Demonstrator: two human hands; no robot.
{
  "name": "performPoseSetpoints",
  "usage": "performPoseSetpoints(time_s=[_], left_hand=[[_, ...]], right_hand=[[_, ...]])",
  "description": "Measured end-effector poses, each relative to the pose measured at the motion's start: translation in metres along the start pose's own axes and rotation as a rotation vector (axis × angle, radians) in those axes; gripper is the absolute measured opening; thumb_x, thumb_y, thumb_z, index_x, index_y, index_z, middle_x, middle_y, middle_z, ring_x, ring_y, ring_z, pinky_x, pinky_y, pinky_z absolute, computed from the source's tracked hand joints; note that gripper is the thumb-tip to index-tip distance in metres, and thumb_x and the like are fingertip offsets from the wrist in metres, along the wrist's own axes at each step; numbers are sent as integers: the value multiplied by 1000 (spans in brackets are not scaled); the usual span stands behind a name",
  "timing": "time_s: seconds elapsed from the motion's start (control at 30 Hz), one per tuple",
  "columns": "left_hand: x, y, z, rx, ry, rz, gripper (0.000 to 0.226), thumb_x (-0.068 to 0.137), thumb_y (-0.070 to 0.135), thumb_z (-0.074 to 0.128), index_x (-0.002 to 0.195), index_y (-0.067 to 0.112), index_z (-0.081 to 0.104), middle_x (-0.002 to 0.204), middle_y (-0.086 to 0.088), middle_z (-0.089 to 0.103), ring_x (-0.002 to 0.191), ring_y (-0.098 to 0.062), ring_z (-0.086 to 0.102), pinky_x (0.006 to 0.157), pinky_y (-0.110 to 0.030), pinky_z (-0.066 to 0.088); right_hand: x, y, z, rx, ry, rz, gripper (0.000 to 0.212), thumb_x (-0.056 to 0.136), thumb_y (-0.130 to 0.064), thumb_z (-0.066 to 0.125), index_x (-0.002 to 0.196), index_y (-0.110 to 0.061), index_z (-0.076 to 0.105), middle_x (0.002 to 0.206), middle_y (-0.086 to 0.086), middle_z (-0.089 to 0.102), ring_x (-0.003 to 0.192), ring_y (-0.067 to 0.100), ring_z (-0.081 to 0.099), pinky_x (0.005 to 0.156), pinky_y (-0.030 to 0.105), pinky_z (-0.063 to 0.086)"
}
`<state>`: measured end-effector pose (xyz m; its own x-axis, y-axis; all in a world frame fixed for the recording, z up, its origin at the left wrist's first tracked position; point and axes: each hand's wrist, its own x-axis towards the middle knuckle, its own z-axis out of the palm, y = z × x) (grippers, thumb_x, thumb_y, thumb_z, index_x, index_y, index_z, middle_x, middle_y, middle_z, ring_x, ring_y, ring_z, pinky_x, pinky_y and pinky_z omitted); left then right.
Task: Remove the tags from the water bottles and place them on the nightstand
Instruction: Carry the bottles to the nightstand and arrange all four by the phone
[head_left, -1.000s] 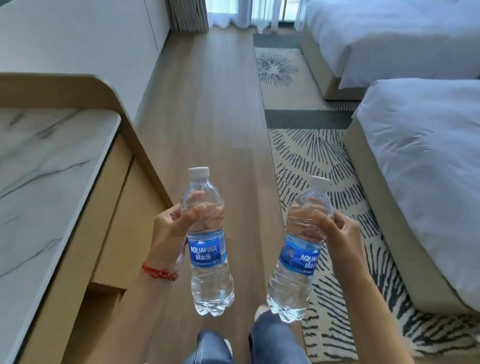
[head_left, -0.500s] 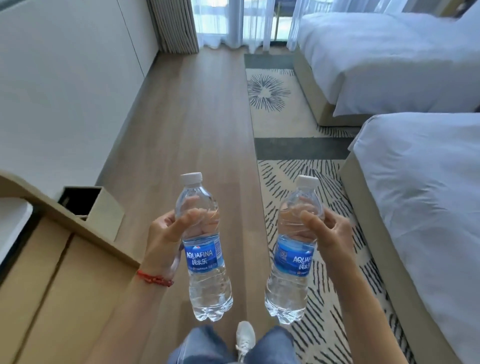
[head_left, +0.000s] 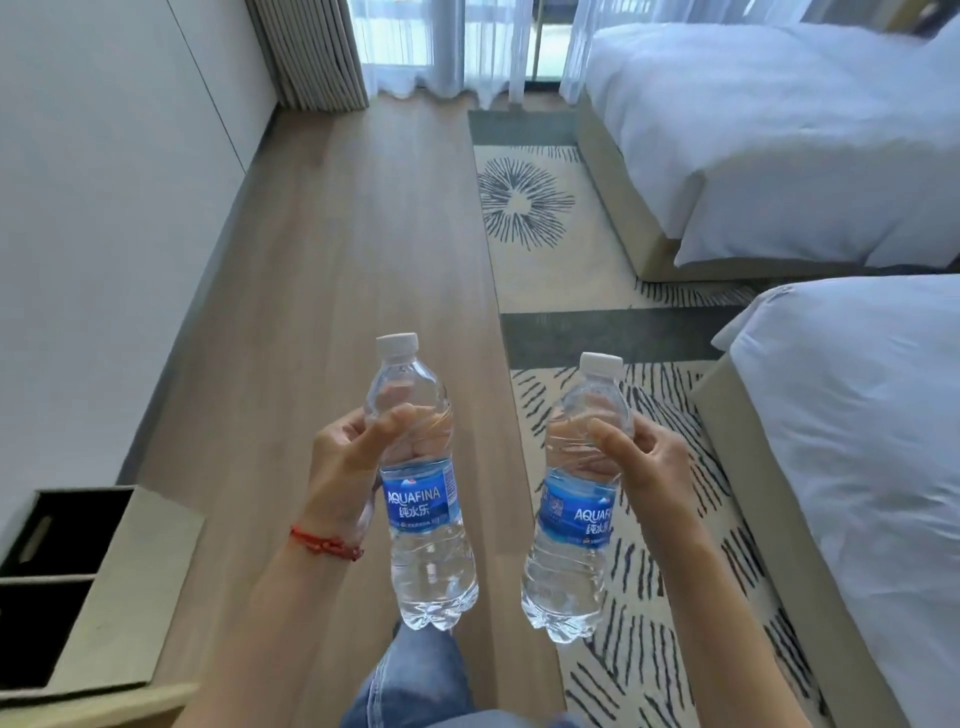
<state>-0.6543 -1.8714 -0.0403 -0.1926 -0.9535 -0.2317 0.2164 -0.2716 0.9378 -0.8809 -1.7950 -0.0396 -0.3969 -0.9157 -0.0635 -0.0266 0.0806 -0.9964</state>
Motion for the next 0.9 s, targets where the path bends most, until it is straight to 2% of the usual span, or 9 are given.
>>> performPoseSetpoints(time_s=[0.07,0.2,0.33,0.47,0.6,0.7,0.77,0.9], left_hand=[[45,14,-2,23,-1,-7,72,40,39,79,99,1,65,81,0,74,75,-21,69,67,-32,57],[128,40,5,25,-36,-22,71,30,49,86,88,11,70,76,-5,74,70,-21,69,61,-28,56],[200,52,19,40,-32,-29,64,42,38,76,97,8,67,79,-4,74,72,-20,69,61,-28,56],[273,52,41,27,-54,-49,50,45,36,75,86,9,69,73,-3,74,67,-18,69,59,-27,56],[349,52,72,46,-71,-61,61,44,37,75,96,9,65,76,-2,74,71,-18,69,61,-28,57],[407,58,102,82,-97,-75,61,40,38,78,94,12,66,75,0,74,69,-17,69,60,-28,56],[443,65,124,109,-111,-82,69,34,42,84,94,13,66,74,0,74,68,-16,69,58,-27,55],[514,77,166,109,-128,-82,63,45,38,78,101,12,65,78,-3,74,71,-19,70,58,-25,55]], right_hand=[[42,-7,14,5,7,7,36,54,-50,70,77,-22,70,69,-3,72,61,9,68,53,15,50],[119,-18,33,13,46,11,39,53,-50,69,79,-20,68,66,-6,72,58,6,67,50,13,48],[190,-20,37,22,82,33,46,52,-51,69,79,-15,67,65,-5,71,58,7,67,51,15,50],[265,-15,31,20,90,27,43,53,-50,70,77,-15,67,63,-6,70,55,5,66,49,14,48],[344,-10,18,31,90,-2,43,55,-49,69,80,-14,67,65,-5,71,59,6,67,52,14,49],[405,-14,5,32,93,6,47,57,-47,71,86,-11,68,70,-1,72,65,11,68,56,18,52],[442,-20,-5,20,92,-2,46,58,-46,70,87,-11,68,70,-1,72,65,11,68,57,19,53],[509,-28,-28,11,101,-1,39,58,-47,71,83,-17,68,70,-3,71,65,11,68,57,19,53]])
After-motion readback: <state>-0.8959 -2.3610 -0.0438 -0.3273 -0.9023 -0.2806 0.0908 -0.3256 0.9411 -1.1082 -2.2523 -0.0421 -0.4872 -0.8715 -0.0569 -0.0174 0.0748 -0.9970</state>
